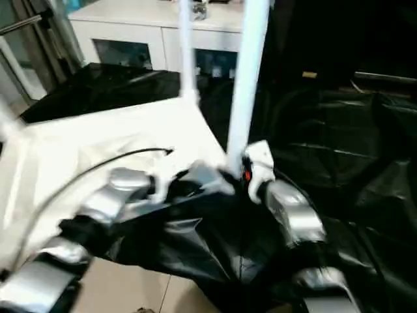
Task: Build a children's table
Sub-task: Rotate leg to tighten
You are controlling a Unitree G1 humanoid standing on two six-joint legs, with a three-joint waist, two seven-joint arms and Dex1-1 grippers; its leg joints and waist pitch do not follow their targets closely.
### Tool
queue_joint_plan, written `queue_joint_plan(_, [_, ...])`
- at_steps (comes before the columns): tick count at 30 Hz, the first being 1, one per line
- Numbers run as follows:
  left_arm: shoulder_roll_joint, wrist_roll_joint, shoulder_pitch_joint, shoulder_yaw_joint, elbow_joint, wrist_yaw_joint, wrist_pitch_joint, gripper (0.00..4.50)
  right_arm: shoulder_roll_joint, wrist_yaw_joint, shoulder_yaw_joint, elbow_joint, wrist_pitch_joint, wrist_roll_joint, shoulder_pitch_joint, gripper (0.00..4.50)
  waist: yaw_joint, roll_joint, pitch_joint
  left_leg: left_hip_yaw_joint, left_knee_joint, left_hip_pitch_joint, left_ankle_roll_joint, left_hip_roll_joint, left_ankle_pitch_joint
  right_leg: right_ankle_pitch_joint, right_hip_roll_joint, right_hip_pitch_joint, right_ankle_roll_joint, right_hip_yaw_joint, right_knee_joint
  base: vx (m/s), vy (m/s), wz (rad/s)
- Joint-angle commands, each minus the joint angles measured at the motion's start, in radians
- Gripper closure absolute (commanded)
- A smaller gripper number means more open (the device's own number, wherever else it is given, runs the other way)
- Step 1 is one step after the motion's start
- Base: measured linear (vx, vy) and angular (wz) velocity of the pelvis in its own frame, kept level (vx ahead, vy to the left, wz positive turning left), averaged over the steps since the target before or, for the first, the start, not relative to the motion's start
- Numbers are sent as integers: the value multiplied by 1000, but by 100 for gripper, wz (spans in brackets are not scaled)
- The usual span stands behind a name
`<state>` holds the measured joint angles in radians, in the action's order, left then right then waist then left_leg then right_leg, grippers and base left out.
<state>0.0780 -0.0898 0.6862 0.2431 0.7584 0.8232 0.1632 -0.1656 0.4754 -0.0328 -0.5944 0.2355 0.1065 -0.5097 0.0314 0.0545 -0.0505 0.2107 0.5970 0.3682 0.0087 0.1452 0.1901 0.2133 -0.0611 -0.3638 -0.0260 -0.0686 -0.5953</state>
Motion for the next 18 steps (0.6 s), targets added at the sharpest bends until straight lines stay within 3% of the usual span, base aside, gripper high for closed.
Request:
queue_joint_plan(1, [-57, 8, 35, 1, 3, -55, -10, 450, 72, 28, 80, -58, 14, -19, 21, 150, -3, -11, 49, -62, -83, -23, -17, 98, 328, 297, -121, 13, -205, 67, 94, 0, 0, 0])
queue_joint_plan(2, [-62, 8, 36, 3, 6, -53, -15, 450, 77, 36, 74, -63, 13, -9, 15, 129, 0, -11, 49, -61, -82, -20, 0, 98, 306, 298, -123, 17, -204, 67, 94, 0, 0, 0])
queue_joint_plan(7, [-38, 18, 18, 24, -15, 26, -42, 450, 34, 147, 89, -16, 18, 15, 16, 94, 3, -9, 47, -63, -84, -19, 14, 101, 300, 317, -120, 17, -197, 66, 96, 0, 0, 0])
queue_joint_plan(12, [3, 31, -7, 40, -49, 127, -46, 450, -49, 341, 135, 65, 0, 39, 50, 78, 9, -13, 53, -58, -80, -12, 44, 103, 241, 209, -120, 27, -219, 64, 85, 0, 0, 0])
queue_joint_plan(15, [47, 39, -24, 55, -73, 220, -64, 450, -127, 506, 171, 149, 10, 77, 87, 78, 19, -17, 61, -51, -68, -6, 91, 100, 159, 111, -117, 34, -238, 61, 72, 0, 0, 0])
queue_joint_plan(16, [57, 42, -27, 58, -79, 241, -67, 450, -144, 539, 178, 165, 16, 85, 94, 78, 26, -14, 62, -52, -66, -3, 113, 102, 130, 81, -117, 35, -238, 59, 69, 0, 0, 0])
queue_joint_plan(18, [74, 47, -31, 64, -89, 278, -70, 450, -169, 591, 189, 189, 21, 96, 105, 78, 32, -16, 64, -51, -64, -3, 127, 105, 117, 55, -117, 32, -244, 57, 63, 0, 0, 0])
